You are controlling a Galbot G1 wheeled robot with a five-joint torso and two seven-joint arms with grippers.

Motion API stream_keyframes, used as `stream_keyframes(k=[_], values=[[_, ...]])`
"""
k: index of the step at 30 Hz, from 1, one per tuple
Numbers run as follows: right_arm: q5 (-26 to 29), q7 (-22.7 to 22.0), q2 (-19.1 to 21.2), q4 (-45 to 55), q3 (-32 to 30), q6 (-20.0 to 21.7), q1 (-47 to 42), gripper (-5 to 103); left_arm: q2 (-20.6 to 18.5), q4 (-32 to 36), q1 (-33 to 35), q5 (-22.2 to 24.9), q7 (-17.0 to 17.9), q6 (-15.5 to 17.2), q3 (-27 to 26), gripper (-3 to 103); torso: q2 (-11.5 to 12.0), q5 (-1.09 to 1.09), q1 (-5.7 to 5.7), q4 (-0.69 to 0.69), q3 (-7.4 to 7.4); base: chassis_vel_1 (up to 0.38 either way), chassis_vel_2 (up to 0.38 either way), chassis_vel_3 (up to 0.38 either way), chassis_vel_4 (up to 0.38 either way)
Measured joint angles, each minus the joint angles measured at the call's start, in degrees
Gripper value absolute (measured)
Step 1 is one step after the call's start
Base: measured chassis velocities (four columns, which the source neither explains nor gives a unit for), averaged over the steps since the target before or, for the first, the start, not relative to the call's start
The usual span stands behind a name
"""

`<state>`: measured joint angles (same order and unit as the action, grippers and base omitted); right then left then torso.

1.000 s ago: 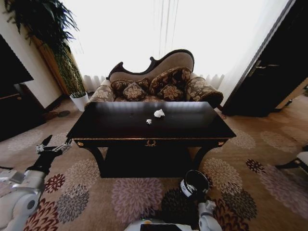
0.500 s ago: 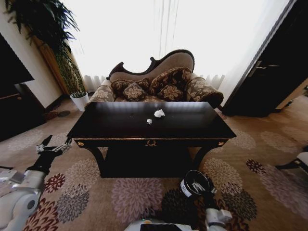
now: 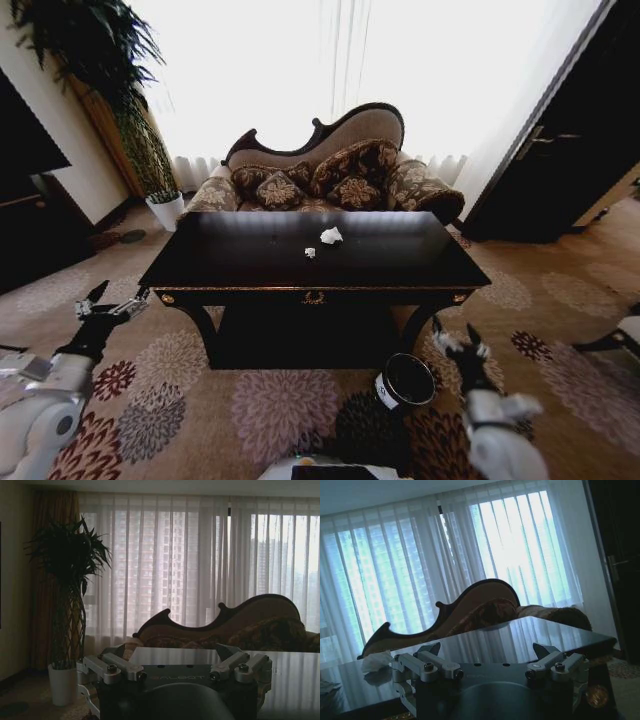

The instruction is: Move to the front of the table and place the trash on the table into the trash bin.

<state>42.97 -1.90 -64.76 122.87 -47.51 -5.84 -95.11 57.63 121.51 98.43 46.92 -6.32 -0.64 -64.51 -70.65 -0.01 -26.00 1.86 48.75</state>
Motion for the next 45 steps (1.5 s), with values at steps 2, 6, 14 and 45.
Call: stream_keyframes(k=[2, 6, 14, 45], values=[[0.3, -0.6, 4.0, 1.3, 0.5, 1.7, 1.7, 100, 0.0, 0.0, 0.0, 0.0, 0.0, 0.0, 0.0, 100, 0.0, -0.01, 0.00, 0.00, 0.00, 0.000, 0.000, 0.000, 0.000], [-0.7, -1.1, 7.6, 1.7, 2.2, 3.0, 3.7, 100, 0.0, 0.0, 0.0, 0.0, 0.0, 0.0, 0.0, 100, 0.0, 0.00, 0.00, 0.00, 0.00, 0.000, 0.000, 0.000, 0.000], [-3.3, -3.1, 18.5, -1.3, 11.1, 7.0, 13.0, 100, 0.0, 0.0, 0.0, 0.0, 0.0, 0.0, 0.0, 100, 0.0, 0.00, 0.00, 0.00, 0.00, 0.000, 0.000, 0.000, 0.000], [11.6, -8.4, 20.9, -37.9, 78.0, 14.3, 86.3, 100, 0.0, 0.0, 0.0, 0.0, 0.0, 0.0, 0.0, 100, 0.0, -0.02, -0.01, 0.00, 0.00, 0.000, 0.000, 0.000, 0.000]])
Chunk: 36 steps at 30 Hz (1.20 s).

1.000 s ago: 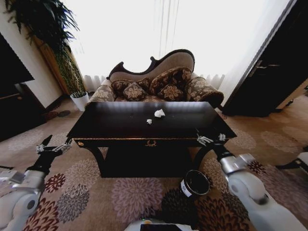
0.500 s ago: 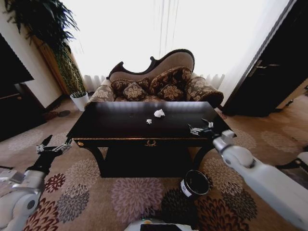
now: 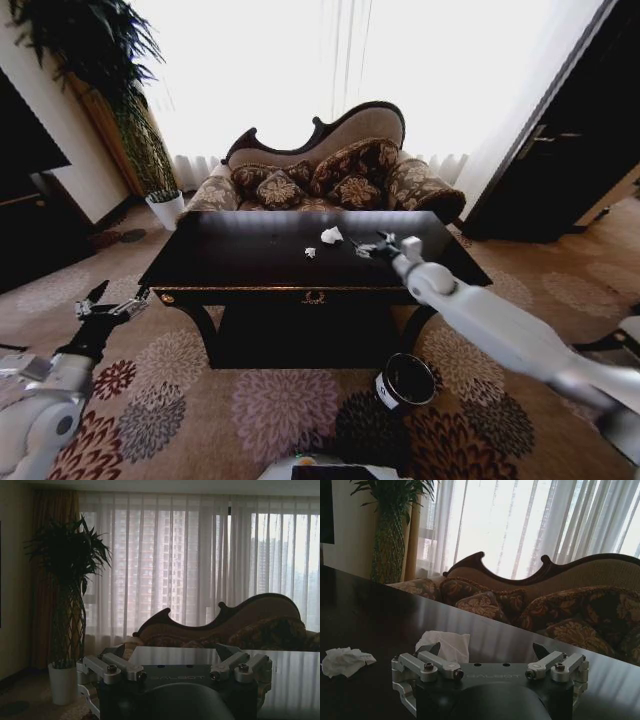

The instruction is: Move to the front of the table and place the trash on the table into the trash bin.

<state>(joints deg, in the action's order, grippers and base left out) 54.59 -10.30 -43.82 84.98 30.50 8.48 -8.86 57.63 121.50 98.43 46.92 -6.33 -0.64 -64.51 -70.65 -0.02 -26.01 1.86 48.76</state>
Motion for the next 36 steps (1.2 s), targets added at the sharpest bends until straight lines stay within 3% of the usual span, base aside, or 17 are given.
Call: stream_keyframes(k=[8, 25, 27, 33, 35, 36], values=[[-0.2, -0.3, -7.1, -6.8, 6.8, 0.3, 5.5, 100, 0.0, 0.0, 0.0, 0.0, 0.0, 0.0, 0.0, 100, 0.0, 0.00, 0.00, 0.01, 0.00, 0.000, 0.000, 0.000, 0.000], [-3.5, 2.6, -14.4, -17.2, 8.6, -1.9, 7.2, 101, 0.0, 0.0, 0.0, 0.0, 0.0, 0.0, 0.0, 100, 0.0, 0.01, 0.01, 0.01, 0.00, 0.000, 0.000, 0.000, 0.000], [-3.6, 3.0, -15.0, -18.5, 8.6, -2.4, 7.5, 92, 0.0, 0.0, 0.0, 0.0, 0.0, 0.0, 0.0, 100, 0.0, 0.00, 0.01, 0.01, 0.00, 0.000, 0.000, 0.000, 0.000], [-4.0, 3.3, -15.3, -19.0, 8.6, -2.8, 7.4, 77, 0.0, 0.0, 0.0, 0.0, 0.0, 0.0, 0.0, 100, 0.0, 0.01, 0.01, 0.01, -0.01, 0.000, 0.000, 0.000, 0.000], [-4.2, 3.4, -15.4, -19.1, 8.5, -2.9, 7.2, 65, 0.0, 0.0, 0.0, 0.0, 0.0, 0.0, 0.0, 100, 0.0, 0.01, 0.01, 0.01, -0.01, 0.000, 0.000, 0.000, 0.000], [-4.2, 3.5, -15.4, -19.1, 8.5, -2.9, 7.1, 65, 0.0, 0.0, 0.0, 0.0, 0.0, 0.0, 0.0, 100, 0.0, 0.01, 0.01, 0.01, -0.01, 0.000, 0.000, 0.000, 0.000]])
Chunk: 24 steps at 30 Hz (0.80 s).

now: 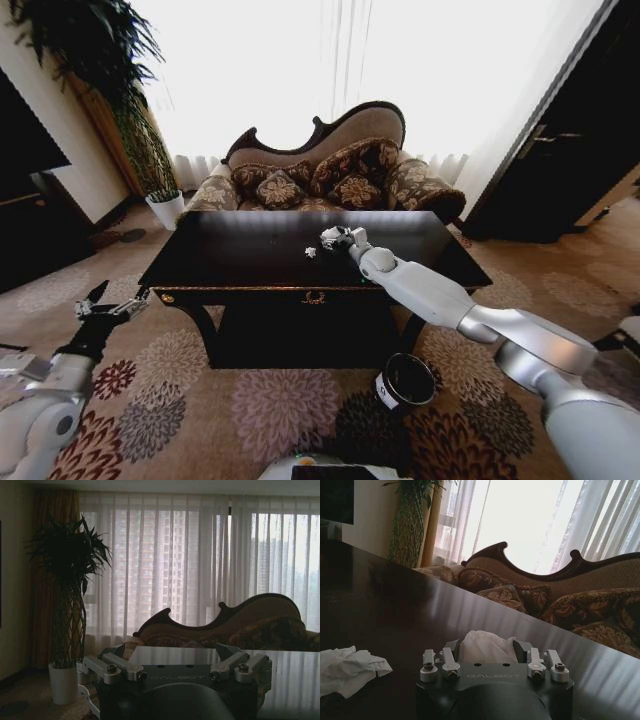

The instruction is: Move to the front of the table and place the trash on the table into the trash bin.

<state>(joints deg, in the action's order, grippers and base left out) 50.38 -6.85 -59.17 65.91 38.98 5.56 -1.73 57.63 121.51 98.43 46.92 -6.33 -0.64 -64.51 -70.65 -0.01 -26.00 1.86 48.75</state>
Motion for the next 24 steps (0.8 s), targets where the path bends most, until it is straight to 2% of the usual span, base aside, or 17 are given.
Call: stream_keyframes(k=[2, 3, 5, 6, 7, 9, 12, 14, 17, 24], values=[[0.0, 0.0, 0.1, 0.2, -0.1, 0.0, -0.2, 54, 0.0, 0.0, 0.0, 0.0, 0.0, 0.0, 0.0, 100, 0.0, 0.00, -0.01, 0.00, 0.00, 0.000, 0.000, 0.000, 0.000], [0.0, 0.0, 0.1, 0.2, -0.1, 0.0, -0.2, 54, 0.0, 0.0, 0.0, 0.0, 0.0, 0.0, 0.0, 100, 0.0, 0.00, -0.01, 0.00, 0.00, 0.000, 0.000, 0.000, 0.000], [0.0, 0.0, 0.2, 0.7, -0.1, 0.0, -0.4, 44, 0.0, 0.0, 0.0, 0.0, 0.0, 0.0, 0.0, 100, 0.0, 0.00, 0.00, 0.00, 0.00, 0.000, 0.000, 0.000, 0.000], [0.0, 0.0, 0.3, 0.8, -0.1, -0.1, -0.5, 44, 0.0, 0.0, 0.0, 0.0, 0.0, 0.0, 0.0, 100, 0.0, 0.00, 0.00, 0.00, 0.00, 0.000, 0.000, 0.000, 0.000], [0.0, 0.0, 0.4, 1.1, -0.2, -0.1, -0.6, 33, 0.0, 0.0, 0.0, 0.0, 0.0, 0.0, 0.0, 100, 0.0, 0.00, 0.00, 0.00, 0.00, 0.000, 0.000, 0.000, 0.000], [0.0, 0.0, 0.6, 1.3, -0.3, -0.1, -0.6, 33, 0.0, 0.0, 0.0, 0.0, 0.0, 0.0, 0.0, 100, 0.0, 0.00, 0.00, 0.00, 0.00, 0.000, 0.000, 0.000, 0.000], [0.4, -0.2, 1.4, 2.3, -0.7, -0.1, -0.8, 17, 0.0, 0.0, 0.0, 0.0, 0.0, 0.0, 0.0, 100, 0.0, 0.00, 0.00, -0.01, 0.00, 0.000, 0.000, 0.000, 0.000], [0.5, -0.4, 1.7, 2.6, -0.8, -0.1, -0.9, 17, 0.0, 0.0, 0.0, 0.0, 0.0, 0.0, 0.0, 100, 0.0, 0.00, 0.00, 0.00, 0.00, 0.000, 0.000, 0.000, 0.000], [1.4, -1.6, 2.9, 4.7, -2.2, 0.1, -2.0, 3, 0.0, 0.0, 0.0, 0.0, 0.0, 0.0, 0.0, 100, 0.0, 0.00, 0.00, 0.00, 0.00, 0.000, 0.000, 0.000, 0.000], [3.1, -3.3, 6.0, 10.8, -7.0, 1.0, -5.6, 1, 0.0, 0.0, 0.0, 0.0, 0.0, 0.0, 0.0, 100, 0.0, 0.00, 0.00, 0.00, 0.00, 0.000, 0.000, 0.000, 0.000]])
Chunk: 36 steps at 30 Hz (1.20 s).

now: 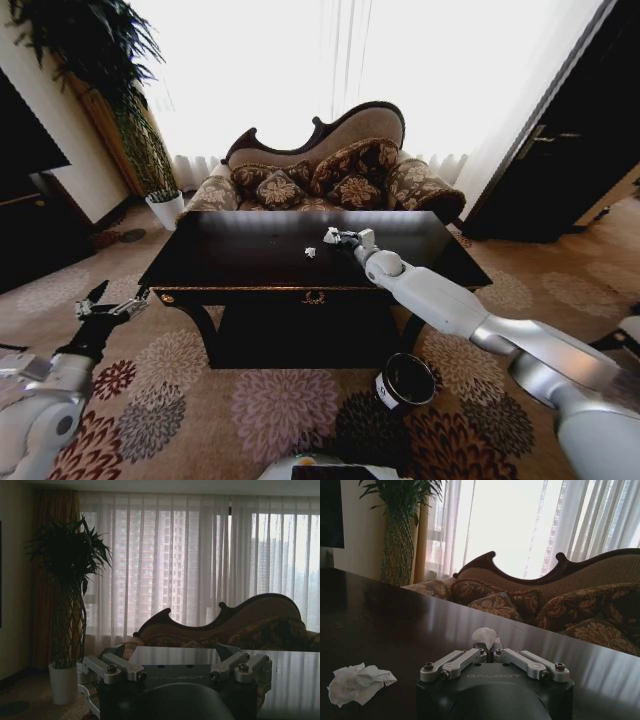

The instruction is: Move to the front of the table and place the trash on the table into the trash bin.

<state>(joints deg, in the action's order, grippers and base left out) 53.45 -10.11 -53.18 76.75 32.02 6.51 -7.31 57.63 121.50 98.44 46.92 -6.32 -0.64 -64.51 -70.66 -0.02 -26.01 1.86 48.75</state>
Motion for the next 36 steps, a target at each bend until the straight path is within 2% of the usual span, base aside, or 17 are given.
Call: stream_keyframes(k=[6, 9, 12, 14, 15, 18, 20, 22, 25, 27, 28, 31, 33, 35, 36], values=[[0.6, -0.3, 3.8, 4.8, -4.2, 0.2, -4.2, 1, 0.0, 0.0, 0.0, 0.0, 0.0, 0.0, 0.0, 100, 0.0, 0.01, 0.00, 0.01, 0.00, 0.000, 0.000, 0.000, 0.000], [0.5, -0.6, 7.0, 8.6, -10.1, 0.3, -9.5, 1, 0.0, 0.0, 0.0, 0.0, 0.0, 0.0, 0.0, 100, 0.0, -0.01, 0.00, 0.00, 0.00, 0.000, 0.000, 0.000, 0.000], [-0.2, -0.6, 8.1, 10.5, -13.2, 0.3, -13.0, 1, 0.0, 0.0, 0.0, 0.0, 0.0, 0.0, 0.0, 100, 0.0, 0.01, 0.00, 0.00, 0.00, 0.000, 0.000, 0.000, 0.000], [-0.7, -0.8, 10.0, 14.7, -21.2, 0.3, -21.2, 1, 0.0, 0.0, 0.0, 0.0, 0.0, 0.0, 0.0, 100, 0.0, 0.03, 0.00, 0.01, 0.00, 0.000, 0.000, 0.000, 0.000], [-0.7, -0.8, 10.0, 14.7, -21.2, 0.3, -21.2, 1, 0.0, 0.0, 0.0, 0.0, 0.0, 0.0, 0.0, 100, 0.0, 0.03, 0.00, 0.01, 0.00, 0.000, 0.000, 0.000, 0.000], [-1.0, -0.8, 11.7, 18.8, -31.0, 0.2, -29.5, 1, 0.0, 0.0, 0.0, 0.0, 0.0, 0.0, 0.0, 100, 0.0, 0.00, 0.01, -0.01, 0.00, 0.000, 0.000, 0.000, 0.000], [-1.1, -0.6, 12.1, 19.6, -33.3, 0.1, -31.7, 1, 0.0, 0.0, 0.0, 0.0, 0.0, 0.0, 0.0, 100, 0.0, -0.02, 0.01, 0.00, -0.01, 0.000, 0.000, 0.000, 0.000], [-2.2, 0.0, 12.8, 22.9, -40.4, -0.6, -40.0, 1, 0.0, 0.0, 0.0, 0.0, 0.0, 0.0, 0.0, 100, 0.0, 0.02, 0.01, 0.03, 0.00, 0.000, 0.000, 0.000, 0.000], [-3.0, 0.1, 12.6, 25.5, -44.7, -1.1, -45.3, 1, 0.0, 0.0, 0.0, 0.0, 0.0, 0.0, 0.0, 100, 0.0, 0.02, 0.01, 0.02, 0.00, 0.000, 0.000, 0.000, 0.000], [-4.3, 0.2, 11.0, 28.3, -49.8, -1.7, -50.6, 1, 0.0, 0.0, 0.0, 0.0, 0.0, 0.0, 0.0, 100, 0.0, 0.00, 0.01, 0.00, -0.01, 0.000, 0.000, 0.000, 0.000], [-4.3, 0.2, 11.0, 28.3, -49.8, -1.7, -50.6, 1, 0.0, 0.0, 0.0, 0.0, 0.0, 0.0, 0.0, 100, 0.0, 0.00, 0.01, 0.00, -0.01, 0.000, 0.000, 0.000, 0.000], [-10.9, 2.1, 6.5, 31.6, -58.1, -5.1, -59.8, 1, 0.0, 0.0, 0.0, 0.0, 0.0, 0.0, 0.0, 100, 0.0, -0.02, 0.01, -0.02, -0.01, 0.000, 0.000, 0.000, 0.000], [-12.1, 2.6, 5.6, 32.2, -59.3, -5.8, -61.6, 1, 0.0, 0.0, 0.0, 0.0, 0.0, 0.0, 0.0, 100, 0.0, -0.01, 0.01, -0.01, 0.00, 0.000, 0.000, 0.000, 0.000], [-16.8, 4.7, 2.4, 33.6, -63.8, -8.9, -68.2, 1, 0.0, 0.0, 0.0, 0.0, 0.0, 0.0, 0.0, 100, 0.0, 0.04, 0.01, 0.02, 0.00, 0.000, 0.000, 0.000, 0.000], [-18.3, 5.3, 1.3, 34.0, -65.1, -10.0, -70.0, 1, 0.0, 0.0, 0.0, 0.0, 0.0, 0.0, 0.0, 100, 0.0, -0.02, 0.01, 0.01, 0.00, 0.000, 0.000, 0.000, 0.000]])
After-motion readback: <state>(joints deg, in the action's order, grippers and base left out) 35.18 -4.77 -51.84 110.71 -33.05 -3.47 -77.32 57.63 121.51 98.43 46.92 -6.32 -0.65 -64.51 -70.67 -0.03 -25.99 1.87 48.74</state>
